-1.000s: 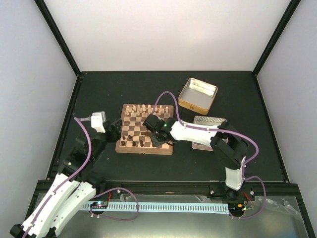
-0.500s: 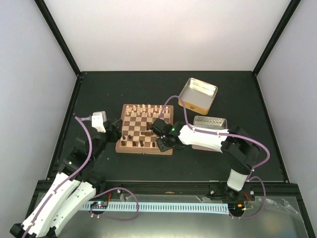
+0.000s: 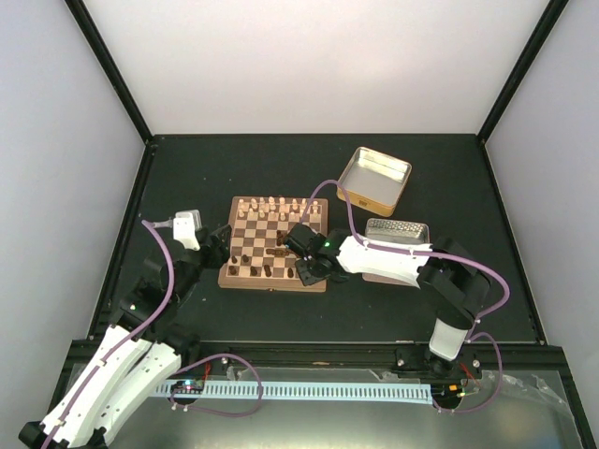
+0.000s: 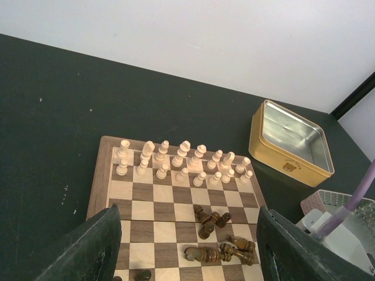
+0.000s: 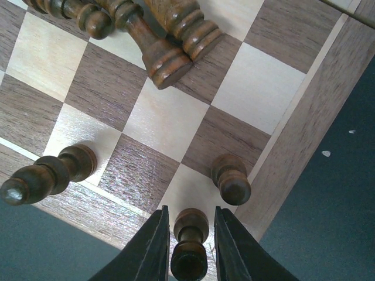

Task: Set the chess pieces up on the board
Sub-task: Pick up the chess piece from the chessboard.

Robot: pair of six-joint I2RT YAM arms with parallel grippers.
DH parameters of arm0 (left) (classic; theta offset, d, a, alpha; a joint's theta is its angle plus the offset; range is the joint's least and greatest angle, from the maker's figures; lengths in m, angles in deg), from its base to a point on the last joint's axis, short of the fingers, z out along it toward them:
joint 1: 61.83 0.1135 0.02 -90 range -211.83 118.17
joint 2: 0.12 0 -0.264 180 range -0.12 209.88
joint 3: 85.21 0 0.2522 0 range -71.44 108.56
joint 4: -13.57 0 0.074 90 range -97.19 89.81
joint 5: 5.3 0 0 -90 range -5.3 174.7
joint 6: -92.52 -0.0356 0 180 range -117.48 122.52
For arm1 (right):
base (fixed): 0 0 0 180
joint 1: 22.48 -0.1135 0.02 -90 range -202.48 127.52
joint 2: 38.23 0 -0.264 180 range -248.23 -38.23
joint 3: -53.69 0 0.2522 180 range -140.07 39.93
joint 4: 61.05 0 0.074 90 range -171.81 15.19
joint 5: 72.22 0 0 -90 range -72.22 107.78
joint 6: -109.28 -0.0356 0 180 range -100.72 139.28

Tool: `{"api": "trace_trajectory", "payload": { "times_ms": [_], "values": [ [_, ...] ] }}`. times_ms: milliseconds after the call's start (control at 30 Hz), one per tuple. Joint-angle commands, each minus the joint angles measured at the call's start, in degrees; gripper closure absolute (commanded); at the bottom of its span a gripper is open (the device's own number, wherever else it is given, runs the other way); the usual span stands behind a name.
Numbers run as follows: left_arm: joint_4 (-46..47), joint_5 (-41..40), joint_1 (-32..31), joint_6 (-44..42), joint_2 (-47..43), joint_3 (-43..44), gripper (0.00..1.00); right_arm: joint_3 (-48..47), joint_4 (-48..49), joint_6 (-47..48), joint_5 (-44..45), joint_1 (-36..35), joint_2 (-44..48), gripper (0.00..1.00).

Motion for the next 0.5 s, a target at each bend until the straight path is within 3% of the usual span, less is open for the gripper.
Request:
{"api": "trace_trajectory", "payload": {
  "times_ms": [0, 133, 267, 467],
  "values": [
    [0.89, -0.62, 0.22, 0.10, 0.00, 0.12, 0.35, -0.55, 0.21, -0.87, 1.48, -0.15, 1.25, 0.78],
    [0.71, -0.65, 0.22, 0.13, -0.01, 0.08, 0.35, -1.08, -0.44, -1.50, 1.72, -0.15, 2.39, 0.74],
    [0.82, -0.65, 0.22, 0.27, -0.02, 0.08, 0.35, -1.26, 0.06, -2.56, 1.98, 0.05, 6.02, 0.60],
    [1.21, 0.23, 0.22, 0.86, 0.73, -0.14, 0.35, -2.77, 3.83, -0.30, -0.08, 1.99, 6.96, 0.58]
  ]
}}
